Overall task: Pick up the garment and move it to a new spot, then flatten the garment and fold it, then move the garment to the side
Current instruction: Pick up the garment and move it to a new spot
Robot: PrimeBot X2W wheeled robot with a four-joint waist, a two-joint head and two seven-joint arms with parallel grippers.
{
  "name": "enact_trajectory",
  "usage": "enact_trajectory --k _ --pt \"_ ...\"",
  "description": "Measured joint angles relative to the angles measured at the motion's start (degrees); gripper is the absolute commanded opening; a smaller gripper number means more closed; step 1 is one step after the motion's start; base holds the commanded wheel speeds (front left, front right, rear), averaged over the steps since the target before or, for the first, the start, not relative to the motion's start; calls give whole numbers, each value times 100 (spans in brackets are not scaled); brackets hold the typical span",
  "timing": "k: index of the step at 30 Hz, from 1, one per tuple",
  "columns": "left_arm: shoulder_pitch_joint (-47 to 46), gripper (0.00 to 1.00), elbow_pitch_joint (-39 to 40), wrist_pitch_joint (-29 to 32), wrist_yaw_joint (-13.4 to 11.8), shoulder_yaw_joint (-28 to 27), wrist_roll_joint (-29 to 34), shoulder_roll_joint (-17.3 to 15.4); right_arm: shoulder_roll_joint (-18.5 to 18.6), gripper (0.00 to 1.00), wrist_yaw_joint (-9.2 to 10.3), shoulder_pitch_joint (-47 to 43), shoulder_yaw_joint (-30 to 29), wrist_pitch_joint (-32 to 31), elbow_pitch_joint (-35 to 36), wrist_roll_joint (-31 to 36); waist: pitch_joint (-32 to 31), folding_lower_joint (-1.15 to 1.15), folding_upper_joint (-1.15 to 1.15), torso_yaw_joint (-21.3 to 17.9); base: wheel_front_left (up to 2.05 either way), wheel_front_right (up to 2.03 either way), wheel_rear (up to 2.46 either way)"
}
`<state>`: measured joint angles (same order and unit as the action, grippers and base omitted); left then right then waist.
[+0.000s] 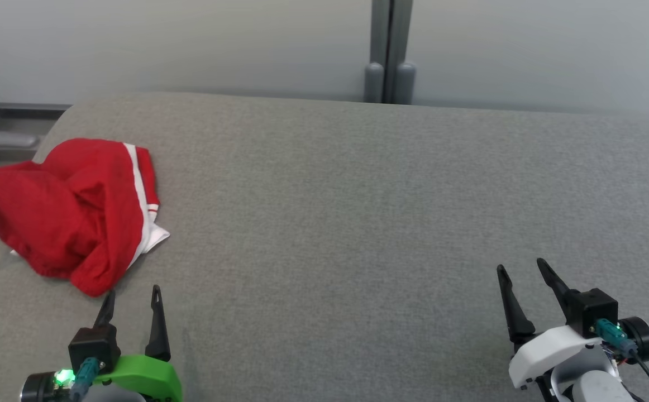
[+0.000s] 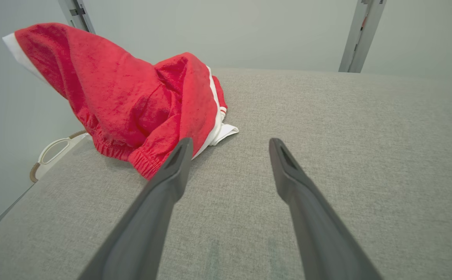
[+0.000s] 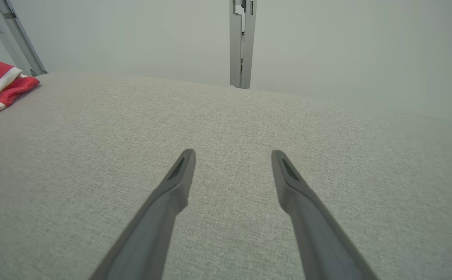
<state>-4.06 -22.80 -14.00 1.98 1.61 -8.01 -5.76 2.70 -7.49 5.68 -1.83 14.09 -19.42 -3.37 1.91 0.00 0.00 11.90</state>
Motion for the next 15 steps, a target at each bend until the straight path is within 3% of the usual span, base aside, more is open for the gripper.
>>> enact_trajectory --k 15 --pt "81 100 -196 -112 146 -879 235 176 -4 100 -1 397 621 91 -172 278 335 0 0 1432 0 0 0"
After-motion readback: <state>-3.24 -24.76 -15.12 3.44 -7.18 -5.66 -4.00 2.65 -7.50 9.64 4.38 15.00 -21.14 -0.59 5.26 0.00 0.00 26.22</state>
